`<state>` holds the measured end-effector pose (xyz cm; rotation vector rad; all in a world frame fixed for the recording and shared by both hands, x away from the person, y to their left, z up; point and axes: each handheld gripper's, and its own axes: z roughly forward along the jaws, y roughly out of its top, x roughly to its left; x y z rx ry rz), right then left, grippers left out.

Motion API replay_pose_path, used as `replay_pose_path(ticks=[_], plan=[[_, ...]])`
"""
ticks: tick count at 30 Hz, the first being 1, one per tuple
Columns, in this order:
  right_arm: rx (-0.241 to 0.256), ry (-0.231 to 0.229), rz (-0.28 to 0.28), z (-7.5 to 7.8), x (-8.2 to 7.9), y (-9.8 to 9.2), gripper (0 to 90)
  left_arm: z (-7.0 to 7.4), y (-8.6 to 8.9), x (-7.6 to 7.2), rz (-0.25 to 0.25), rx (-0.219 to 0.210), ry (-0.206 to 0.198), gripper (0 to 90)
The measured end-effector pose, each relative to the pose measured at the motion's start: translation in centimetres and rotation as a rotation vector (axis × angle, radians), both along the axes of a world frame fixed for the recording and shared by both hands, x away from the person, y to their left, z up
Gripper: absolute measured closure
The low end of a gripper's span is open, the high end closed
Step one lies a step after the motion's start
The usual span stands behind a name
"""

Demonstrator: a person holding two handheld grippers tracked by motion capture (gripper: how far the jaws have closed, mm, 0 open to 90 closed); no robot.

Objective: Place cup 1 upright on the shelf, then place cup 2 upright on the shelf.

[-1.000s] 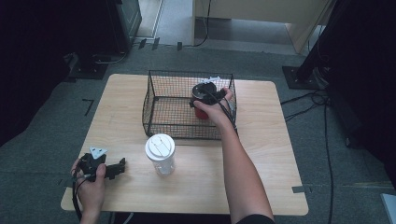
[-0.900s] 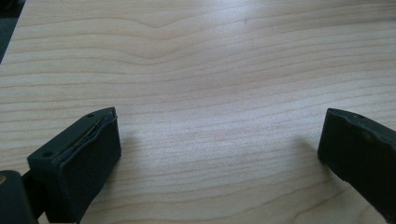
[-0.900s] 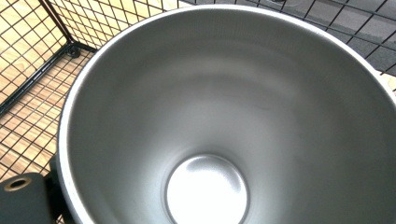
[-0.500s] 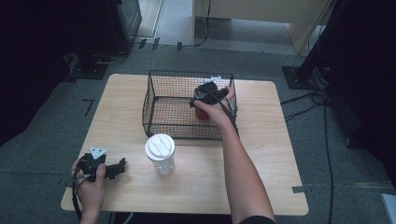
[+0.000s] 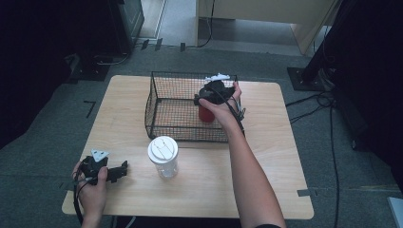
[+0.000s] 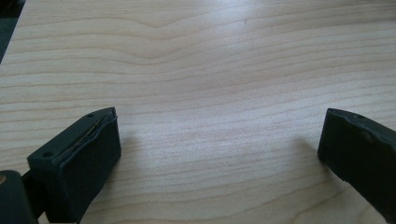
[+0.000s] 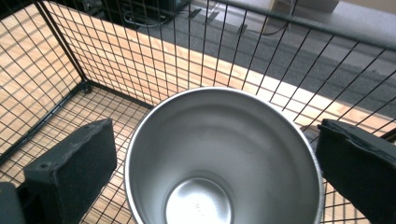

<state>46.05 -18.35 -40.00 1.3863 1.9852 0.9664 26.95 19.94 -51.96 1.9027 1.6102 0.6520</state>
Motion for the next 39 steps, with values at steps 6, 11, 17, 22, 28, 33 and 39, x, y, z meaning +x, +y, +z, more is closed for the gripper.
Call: replay_pose_path(ticks=[6,11,17,22,28,33,39], plan=[[0.017,-0.045,0.015,1.4,-1.1,-0.2,0.0,0.0,0.0,0.0,0.001,0.0,-0.001,0.1],[0.01,-0.082,0.022,2.4,-2.3,-0.5,0.0,0.0,0.0,0.0,0.0,0.0,-0.001,0.1],[0.032,-0.108,0.041,3.0,-4.4,-1.0,0.0,0.0,0.0,0.0,0.002,-0.001,-0.002,0.1],[0.054,-0.109,0.055,3.3,-6.7,-1.3,0.0,0.0,0.0,0.1,0.003,-0.002,-0.003,0.1],[0.087,-0.113,0.077,3.0,-9.4,-1.8,0.0,0.0,0.0,0.1,0.003,-0.003,-0.002,0.1],[0.034,-0.148,0.07,2.3,-11.9,-1.8,0.0,0.0,0.0,0.1,0.003,-0.002,-0.002,0.0],[0.047,-0.134,0.112,0.9,-14.5,-1.9,0.0,0.0,0.0,0.1,0.003,-0.002,-0.003,0.1]])
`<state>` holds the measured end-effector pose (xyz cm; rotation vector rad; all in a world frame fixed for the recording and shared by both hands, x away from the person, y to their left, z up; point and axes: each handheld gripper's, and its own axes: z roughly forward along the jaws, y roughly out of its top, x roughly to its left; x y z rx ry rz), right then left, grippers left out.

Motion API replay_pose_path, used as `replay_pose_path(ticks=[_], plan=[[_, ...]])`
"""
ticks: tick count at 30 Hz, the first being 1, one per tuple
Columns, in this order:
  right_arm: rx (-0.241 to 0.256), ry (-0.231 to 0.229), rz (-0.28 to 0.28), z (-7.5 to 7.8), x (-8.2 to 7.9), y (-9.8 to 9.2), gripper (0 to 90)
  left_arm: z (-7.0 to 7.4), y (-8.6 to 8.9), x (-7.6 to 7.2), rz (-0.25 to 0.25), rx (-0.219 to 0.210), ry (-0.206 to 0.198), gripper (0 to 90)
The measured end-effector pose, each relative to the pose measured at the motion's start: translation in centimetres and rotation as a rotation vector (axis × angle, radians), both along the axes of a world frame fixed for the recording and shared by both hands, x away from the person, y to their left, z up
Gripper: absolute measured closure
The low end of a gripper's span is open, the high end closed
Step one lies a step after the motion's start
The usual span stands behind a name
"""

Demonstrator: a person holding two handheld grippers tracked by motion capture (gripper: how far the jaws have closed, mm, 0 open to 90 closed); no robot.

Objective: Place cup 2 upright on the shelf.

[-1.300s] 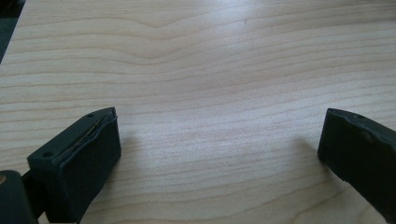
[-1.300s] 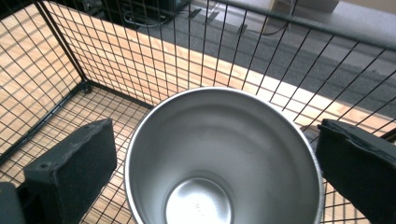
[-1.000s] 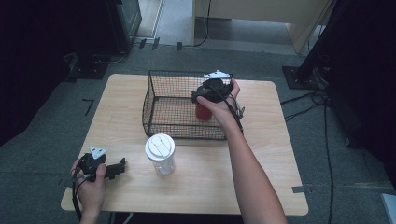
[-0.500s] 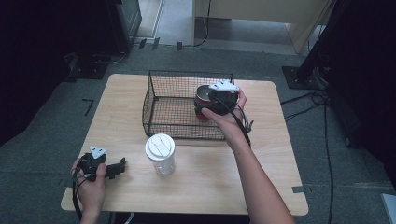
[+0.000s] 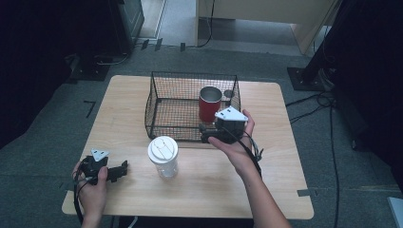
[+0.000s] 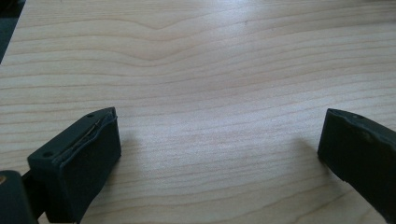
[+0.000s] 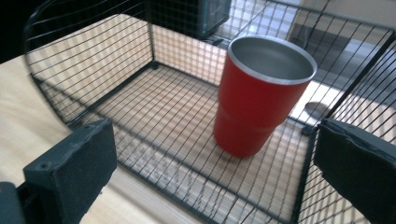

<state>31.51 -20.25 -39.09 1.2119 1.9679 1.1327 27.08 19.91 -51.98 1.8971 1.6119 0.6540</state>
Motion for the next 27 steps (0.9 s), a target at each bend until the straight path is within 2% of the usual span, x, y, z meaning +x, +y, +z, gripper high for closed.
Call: replay_pose_path(ticks=[13,16,27], plan=[[0.068,0.017,0.045,-2.4,-4.2,-0.1,0.0,0.0,0.0,0.0,0.0,0.0,0.0,0.1],[0.069,0.016,0.062,-2.7,-5.0,0.1,0.0,0.0,0.0,0.0,0.0,0.001,0.0,0.1],[0.093,0.026,0.121,-3.9,-6.8,0.8,0.0,0.0,0.0,0.0,0.0,0.0,0.0,0.1]])
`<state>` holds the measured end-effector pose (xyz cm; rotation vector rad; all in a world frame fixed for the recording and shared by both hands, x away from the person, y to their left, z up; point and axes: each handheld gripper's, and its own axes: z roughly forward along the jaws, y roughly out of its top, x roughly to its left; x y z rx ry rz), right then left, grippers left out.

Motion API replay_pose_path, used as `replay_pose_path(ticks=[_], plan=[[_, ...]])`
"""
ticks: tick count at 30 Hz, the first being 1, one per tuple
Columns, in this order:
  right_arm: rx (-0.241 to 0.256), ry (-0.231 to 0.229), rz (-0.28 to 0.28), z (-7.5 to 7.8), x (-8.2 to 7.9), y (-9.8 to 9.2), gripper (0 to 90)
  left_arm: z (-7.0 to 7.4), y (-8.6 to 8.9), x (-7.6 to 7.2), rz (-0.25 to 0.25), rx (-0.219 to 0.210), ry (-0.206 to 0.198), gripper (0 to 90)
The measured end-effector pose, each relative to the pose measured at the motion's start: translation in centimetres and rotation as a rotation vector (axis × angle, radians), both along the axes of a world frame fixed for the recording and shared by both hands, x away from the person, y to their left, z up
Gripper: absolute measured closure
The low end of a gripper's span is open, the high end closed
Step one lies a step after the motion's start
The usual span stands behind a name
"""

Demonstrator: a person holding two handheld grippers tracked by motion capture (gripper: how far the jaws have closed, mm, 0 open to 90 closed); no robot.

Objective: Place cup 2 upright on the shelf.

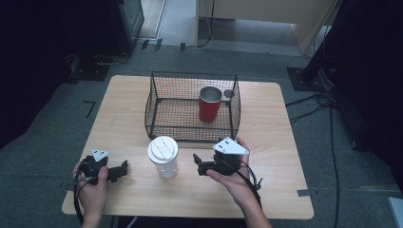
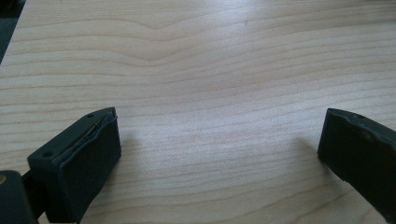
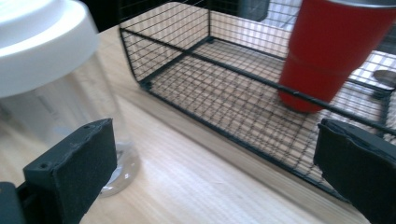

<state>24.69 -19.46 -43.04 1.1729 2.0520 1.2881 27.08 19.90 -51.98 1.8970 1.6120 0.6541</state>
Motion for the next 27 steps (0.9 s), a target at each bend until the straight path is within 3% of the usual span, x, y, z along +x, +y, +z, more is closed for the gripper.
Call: replay_pose_path(ticks=[18,27], plan=[[0.051,0.01,0.121,-0.3,-1.4,2.8,0.0,0.0,0.0,0.0,-0.002,0.002,0.001,0.1],[0.083,0.017,0.174,0.1,-1.2,3.9,0.0,0.0,0.0,0.0,0.0,0.0,0.0,0.1]])
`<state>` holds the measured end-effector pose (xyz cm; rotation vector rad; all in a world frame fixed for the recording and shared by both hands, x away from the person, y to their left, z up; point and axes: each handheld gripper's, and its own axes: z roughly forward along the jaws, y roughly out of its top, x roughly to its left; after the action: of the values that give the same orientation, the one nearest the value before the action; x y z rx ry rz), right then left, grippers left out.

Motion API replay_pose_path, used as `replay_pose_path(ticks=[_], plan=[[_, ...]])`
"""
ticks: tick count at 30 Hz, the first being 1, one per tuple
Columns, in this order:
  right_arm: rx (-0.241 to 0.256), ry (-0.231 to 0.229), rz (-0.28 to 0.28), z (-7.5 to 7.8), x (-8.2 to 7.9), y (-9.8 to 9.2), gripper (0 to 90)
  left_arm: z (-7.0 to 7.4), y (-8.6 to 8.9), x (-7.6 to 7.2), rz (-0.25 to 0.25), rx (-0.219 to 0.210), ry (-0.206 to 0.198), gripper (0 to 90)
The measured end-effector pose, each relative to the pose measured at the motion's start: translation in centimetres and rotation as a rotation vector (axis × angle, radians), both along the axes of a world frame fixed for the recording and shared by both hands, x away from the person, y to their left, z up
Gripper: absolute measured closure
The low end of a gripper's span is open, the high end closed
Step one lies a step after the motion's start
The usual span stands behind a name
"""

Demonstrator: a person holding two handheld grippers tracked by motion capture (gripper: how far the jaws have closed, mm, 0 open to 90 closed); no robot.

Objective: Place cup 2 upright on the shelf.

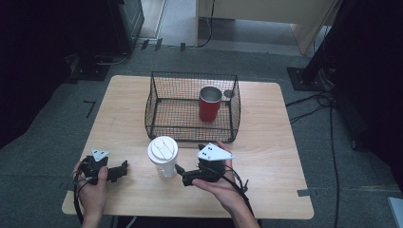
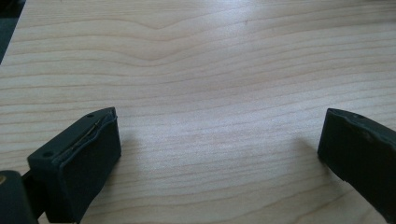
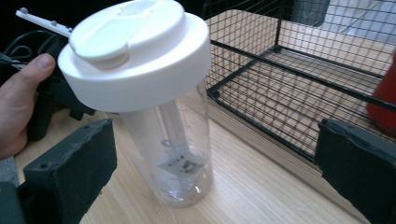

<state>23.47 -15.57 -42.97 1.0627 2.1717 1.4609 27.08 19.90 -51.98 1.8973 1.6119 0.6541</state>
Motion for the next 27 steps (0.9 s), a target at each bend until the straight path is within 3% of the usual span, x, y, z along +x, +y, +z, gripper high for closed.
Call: replay_pose_path(ticks=[14,27], plan=[[0.001,0.008,0.072,0.0,0.6,3.0,0.0,0.0,0.0,0.0,0.0,0.0,0.0,0.1],[-0.012,0.003,0.094,0.1,1.4,5.1,0.0,0.0,0.0,0.0,0.0,0.0,0.0,0.1]])
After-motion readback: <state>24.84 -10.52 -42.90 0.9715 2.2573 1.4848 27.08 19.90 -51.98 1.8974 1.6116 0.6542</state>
